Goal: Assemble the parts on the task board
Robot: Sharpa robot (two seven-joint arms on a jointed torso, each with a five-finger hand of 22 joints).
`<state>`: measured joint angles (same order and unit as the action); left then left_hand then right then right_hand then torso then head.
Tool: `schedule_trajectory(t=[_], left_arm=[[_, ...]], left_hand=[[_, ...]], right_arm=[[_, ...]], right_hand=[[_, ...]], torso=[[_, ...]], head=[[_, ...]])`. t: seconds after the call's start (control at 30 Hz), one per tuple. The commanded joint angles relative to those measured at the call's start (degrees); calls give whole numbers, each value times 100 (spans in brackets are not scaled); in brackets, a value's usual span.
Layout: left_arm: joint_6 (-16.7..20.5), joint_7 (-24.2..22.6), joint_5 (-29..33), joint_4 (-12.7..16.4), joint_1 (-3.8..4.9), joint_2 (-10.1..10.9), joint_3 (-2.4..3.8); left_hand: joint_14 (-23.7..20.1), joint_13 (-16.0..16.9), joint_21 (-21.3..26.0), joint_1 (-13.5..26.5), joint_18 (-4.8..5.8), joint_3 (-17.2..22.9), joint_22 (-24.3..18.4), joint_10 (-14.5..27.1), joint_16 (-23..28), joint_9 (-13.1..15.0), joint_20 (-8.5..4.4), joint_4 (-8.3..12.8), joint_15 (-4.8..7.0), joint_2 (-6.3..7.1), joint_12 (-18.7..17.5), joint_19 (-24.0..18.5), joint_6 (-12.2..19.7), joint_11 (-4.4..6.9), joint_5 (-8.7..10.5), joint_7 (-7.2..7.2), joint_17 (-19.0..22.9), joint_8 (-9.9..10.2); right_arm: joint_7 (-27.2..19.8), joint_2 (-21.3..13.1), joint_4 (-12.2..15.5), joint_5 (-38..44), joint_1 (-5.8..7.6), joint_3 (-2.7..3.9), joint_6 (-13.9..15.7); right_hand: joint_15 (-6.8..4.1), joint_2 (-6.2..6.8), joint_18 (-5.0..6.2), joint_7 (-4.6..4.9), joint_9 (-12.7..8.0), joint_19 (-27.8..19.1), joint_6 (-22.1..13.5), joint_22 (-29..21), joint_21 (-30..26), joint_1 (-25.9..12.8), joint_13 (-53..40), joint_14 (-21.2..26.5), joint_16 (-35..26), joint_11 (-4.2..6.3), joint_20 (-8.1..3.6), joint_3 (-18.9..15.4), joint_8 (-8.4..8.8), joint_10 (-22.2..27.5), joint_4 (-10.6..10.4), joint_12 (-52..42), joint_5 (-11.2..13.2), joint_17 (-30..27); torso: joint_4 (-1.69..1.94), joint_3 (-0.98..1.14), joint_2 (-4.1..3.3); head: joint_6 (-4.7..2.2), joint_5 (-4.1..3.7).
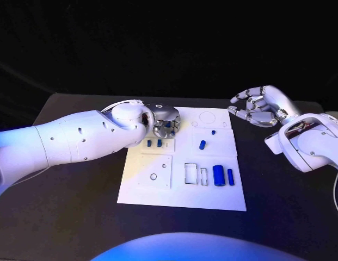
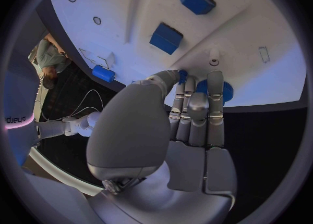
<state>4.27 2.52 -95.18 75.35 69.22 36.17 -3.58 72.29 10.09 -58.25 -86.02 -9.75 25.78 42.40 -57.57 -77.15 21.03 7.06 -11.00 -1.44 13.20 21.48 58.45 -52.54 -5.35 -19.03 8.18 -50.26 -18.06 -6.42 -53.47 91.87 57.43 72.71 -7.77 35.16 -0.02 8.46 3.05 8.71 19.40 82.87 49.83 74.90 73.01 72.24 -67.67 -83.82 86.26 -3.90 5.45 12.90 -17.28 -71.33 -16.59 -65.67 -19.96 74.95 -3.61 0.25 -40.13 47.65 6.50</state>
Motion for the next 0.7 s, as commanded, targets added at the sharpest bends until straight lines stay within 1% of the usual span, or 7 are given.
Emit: schedule_trajectory(t=[0.03,0.13,0.17,0.23,0.3,0.47,0.7], left_arm=[[-252,57,-17,-27,-51,-18,-27],[-318,74,16,-39,-56,-23,-27],[-338,78,30,-41,-57,-23,-28],[-379,82,54,-43,-59,-25,-28],[-405,81,68,-44,-60,-26,-28],[-415,66,84,-47,-61,-27,-28],[-339,33,90,-58,-62,-30,-29]], left_hand=[[59,-20,-53,-77,-37,51,48,-52,-32,-10,-15,11,-4,-3,-4,31,-50,-10,49,4,-22,33],[112,-30,-154,-102,-20,100,166,-93,-88,-23,-19,57,5,-24,0,82,-59,0,68,14,-102,44],[187,-31,-280,-127,9,136,329,-135,-154,-32,-24,100,16,-37,13,176,-61,13,89,21,-228,55],[253,-42,-433,-178,31,249,488,-183,-227,-62,-32,229,29,-62,18,215,-68,24,229,35,-287,87],[261,-51,-482,-176,35,299,537,-185,-244,-76,-31,279,28,-67,10,208,-77,20,298,39,-285,100],[273,-57,-528,-170,40,336,587,-190,-259,-87,-28,320,27,-67,6,213,-81,17,343,45,-291,112],[329,-59,-657,-163,66,398,749,-250,-301,-104,-25,388,31,-80,16,293,-94,21,380,59,-352,129]], right_arm=[[-44,0,12,21,-3,1,-21],[-45,-1,12,21,-3,1,-21],[-46,-1,12,21,-3,1,-21],[-47,-1,12,21,-3,1,-20],[-47,-2,12,21,-3,1,-20],[-47,-4,12,21,-3,1,-20],[-50,-4,12,21,-3,1,-16]], right_hand=[[-37,29,76,-9,5,-38,-40,559,-40,-21,4,-415,-28,9,14,27,-25,20,2,37,-23,786],[-37,29,76,-9,5,-38,-40,559,-40,-21,4,-415,-28,9,14,27,-25,20,2,37,-23,786],[-37,29,76,-9,5,-38,-40,559,-40,-21,4,-415,-28,9,14,27,-25,20,2,37,-23,786],[-37,29,76,-9,5,-38,-40,559,-40,-21,4,-415,-28,9,14,27,-25,20,2,37,-23,786],[-37,29,76,-9,5,-38,-40,559,-40,-21,4,-415,-28,9,14,27,-25,20,2,37,-23,786],[-39,27,76,-12,7,-38,-34,556,-47,-24,4,-416,-30,11,13,32,-32,7,1,33,-24,785],[-39,27,76,-12,7,-38,-34,556,-47,-24,4,-416,-30,11,13,32,-32,7,1,33,-24,785]], torso=[[2,0,-1],[7,-1,5],[7,0,5],[5,-2,5],[6,-3,5],[6,-2,5],[9,-2,6]], head=[[12,-12],[20,-18],[20,-18],[21,-18],[21,-22],[22,-28],[21,-20]])
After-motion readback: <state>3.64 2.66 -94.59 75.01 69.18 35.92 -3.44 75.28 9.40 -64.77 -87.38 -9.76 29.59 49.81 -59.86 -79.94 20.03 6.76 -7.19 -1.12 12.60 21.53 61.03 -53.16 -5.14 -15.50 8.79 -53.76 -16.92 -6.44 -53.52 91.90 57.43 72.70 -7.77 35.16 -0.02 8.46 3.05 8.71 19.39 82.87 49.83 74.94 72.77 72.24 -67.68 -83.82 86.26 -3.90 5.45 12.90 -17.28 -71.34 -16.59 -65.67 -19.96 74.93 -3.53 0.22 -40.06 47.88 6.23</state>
